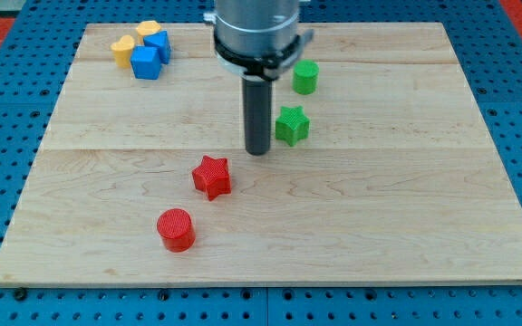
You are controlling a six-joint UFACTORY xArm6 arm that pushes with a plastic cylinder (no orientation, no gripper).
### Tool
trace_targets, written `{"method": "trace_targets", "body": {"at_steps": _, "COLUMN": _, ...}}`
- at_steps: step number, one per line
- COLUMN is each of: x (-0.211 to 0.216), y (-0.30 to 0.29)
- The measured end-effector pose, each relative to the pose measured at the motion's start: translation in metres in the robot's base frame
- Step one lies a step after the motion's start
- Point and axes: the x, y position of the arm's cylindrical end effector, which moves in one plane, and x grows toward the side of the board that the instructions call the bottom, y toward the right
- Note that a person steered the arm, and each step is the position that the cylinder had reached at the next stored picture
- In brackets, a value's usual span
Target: Slide red star right a bit
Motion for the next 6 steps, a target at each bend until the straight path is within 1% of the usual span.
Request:
{"method": "trace_targets", "body": {"at_steps": 1, "x": -0.007, "y": 0.031}}
{"method": "trace_targets", "body": {"at_steps": 2, "x": -0.005, "y": 0.036}}
{"method": "trace_targets", "body": {"at_steps": 3, "x": -0.001, "y": 0.024}}
{"method": "trace_targets", "body": {"at_steps": 4, "x": -0.018, "y": -0.059}}
{"method": "trace_targets", "body": {"at_steps": 5, "x": -0.01, "y": -0.142}}
{"method": "trace_targets", "body": {"at_steps": 6, "x": 0.038, "y": -0.14}}
